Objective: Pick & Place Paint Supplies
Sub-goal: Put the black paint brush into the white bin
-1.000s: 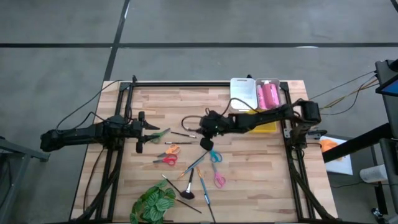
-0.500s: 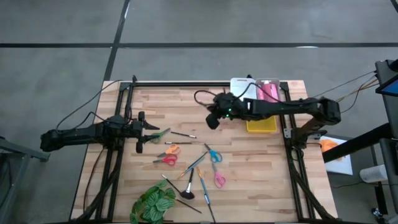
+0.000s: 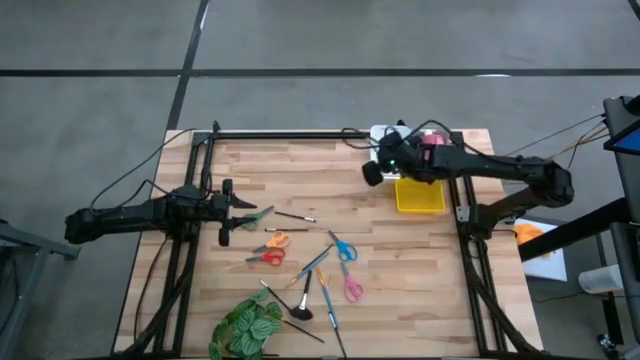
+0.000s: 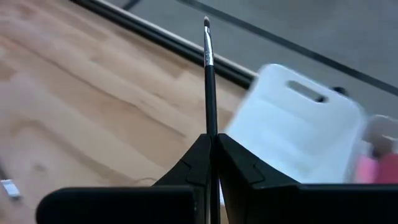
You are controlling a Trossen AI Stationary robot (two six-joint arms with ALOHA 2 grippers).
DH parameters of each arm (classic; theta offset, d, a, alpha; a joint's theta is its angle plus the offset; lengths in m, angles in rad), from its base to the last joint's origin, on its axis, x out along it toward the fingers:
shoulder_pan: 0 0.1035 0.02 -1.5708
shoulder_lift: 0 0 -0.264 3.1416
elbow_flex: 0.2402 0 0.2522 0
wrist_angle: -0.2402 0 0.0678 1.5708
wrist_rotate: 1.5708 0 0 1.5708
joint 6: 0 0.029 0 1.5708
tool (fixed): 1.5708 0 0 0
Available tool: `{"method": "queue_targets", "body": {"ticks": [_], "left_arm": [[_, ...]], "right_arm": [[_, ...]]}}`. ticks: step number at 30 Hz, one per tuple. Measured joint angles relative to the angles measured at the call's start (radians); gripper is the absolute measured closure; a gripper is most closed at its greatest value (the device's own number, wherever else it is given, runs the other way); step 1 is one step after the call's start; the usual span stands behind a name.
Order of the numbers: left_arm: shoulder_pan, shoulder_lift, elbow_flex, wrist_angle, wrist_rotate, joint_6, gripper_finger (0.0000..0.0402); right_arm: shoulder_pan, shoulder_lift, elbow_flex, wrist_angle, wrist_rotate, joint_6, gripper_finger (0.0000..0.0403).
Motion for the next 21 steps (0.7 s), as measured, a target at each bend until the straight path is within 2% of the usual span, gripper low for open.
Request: {"method": "queue_targets", "body": {"ticks": [6,13,21], "left_arm": [[0.000,0.000,0.000,0.000,0.000,0.000,0.0232],[0.000,0.000,0.000,0.000,0.000,0.000,0.0232],[0.000,0.000,0.000,0.000,0.000,0.000,0.0232]], "right_arm": [[-0.116,-0.059,-0.084,0.021,-0.057,-0.022,0.0387],[-0.233,-0.065,-0.202,0.120,-0.111,-0.010,0.0387],[-0.327,-0.038,-0.310,0.261,-0.147,0.091,0.0387]]}}
